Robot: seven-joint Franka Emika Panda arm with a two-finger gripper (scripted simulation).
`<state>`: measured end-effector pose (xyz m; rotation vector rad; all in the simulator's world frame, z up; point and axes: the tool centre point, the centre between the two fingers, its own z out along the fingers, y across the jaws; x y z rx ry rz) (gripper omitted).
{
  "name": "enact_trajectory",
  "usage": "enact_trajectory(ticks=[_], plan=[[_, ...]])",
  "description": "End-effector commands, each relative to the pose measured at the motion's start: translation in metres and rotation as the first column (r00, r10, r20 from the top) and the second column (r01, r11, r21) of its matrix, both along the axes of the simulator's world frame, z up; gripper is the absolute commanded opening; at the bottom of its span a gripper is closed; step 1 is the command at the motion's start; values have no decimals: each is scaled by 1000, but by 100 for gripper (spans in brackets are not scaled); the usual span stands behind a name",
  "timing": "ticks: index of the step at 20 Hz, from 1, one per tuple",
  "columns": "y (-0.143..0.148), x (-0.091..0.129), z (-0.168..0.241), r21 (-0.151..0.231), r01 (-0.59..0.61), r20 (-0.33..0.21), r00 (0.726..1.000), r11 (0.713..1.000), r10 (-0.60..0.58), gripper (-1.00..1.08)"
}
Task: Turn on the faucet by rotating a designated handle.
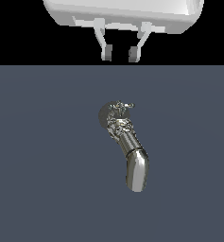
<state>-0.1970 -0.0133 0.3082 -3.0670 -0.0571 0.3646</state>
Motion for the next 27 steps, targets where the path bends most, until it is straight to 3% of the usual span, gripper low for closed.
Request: enact_trajectory(ticks=[1, 2, 3, 4, 5, 6, 7, 8, 9, 10, 11, 12, 13, 14, 15, 16, 17, 18, 19, 20, 21, 22, 23, 24, 25, 26, 27], plan=[[7, 16, -34, 21, -39, -3, 999, 999, 39, -18], [-20, 16, -51, 30, 41, -14, 999, 999, -41, -40], [-1, 39, -54, 13, -56, 2, 998, 998, 56, -14], [20, 36, -51, 4, -106, 10, 994, 994, 106, -14], [-10, 49, -57, 26, -13, 33, 999, 1000, 12, -62], [5, 62, -64, 68, -43, 54, 998, 997, 39, -52], [2, 82, -65, 53, -79, 90, 993, 995, 74, -23], [2, 96, -72, 47, -5, 104, 995, 999, 0, -14], [-1, 46, -107, 53, 64, 28, 997, 997, -66, -31], [-17, 52, -125, 53, 98, -8, 995, 994, -97, -31], [-1, 128, -108, 74, 140, 77, 986, 987, -146, -27], [-13, 115, -90, 87, 163, 124, 977, 983, -173, -27], [-11, 107, -118, 74, 171, 88, 980, 982, -177, -63], [-16, 126, -119, 89, 226, 118, 965, 970, -236, -60], [48, 123, -140, 95, 170, 98, 979, 981, -179, 14], [-39, 169, -149, 96, 254, 140, 954, 963, -265, -73], [-79, 159, -130, 99, 336, 182, 919, 937, -349, -73], [-87, 176, -133, 104, 424, 198, 878, 899, -437, -68], [-117, 164, -128, 107, 477, 207, 848, 873, -488, -68], [-147, 158, -131, 60, 530, 214, 821, 846, -530, -74], [-160, 158, -132, 78, 610, 211, 763, 788, -611, -60], [-168, 155, -132, 81, 622, 211, 753, 779, -623, -60], [-175, 161, -133, 110, 692, 208, 686, 714, -697, -70], [-185, 155, -132, 116, 705, 207, 672, 700, -711, -70], [-200, 155, -134, 138, 768, 200, 597, 626, -777, 80], [-200, 155, -134, 138, 768, 200, 597, 626, -777, 80], [-149, 172, -138, 147, 706, 184, 669, 693, -720, -44]])
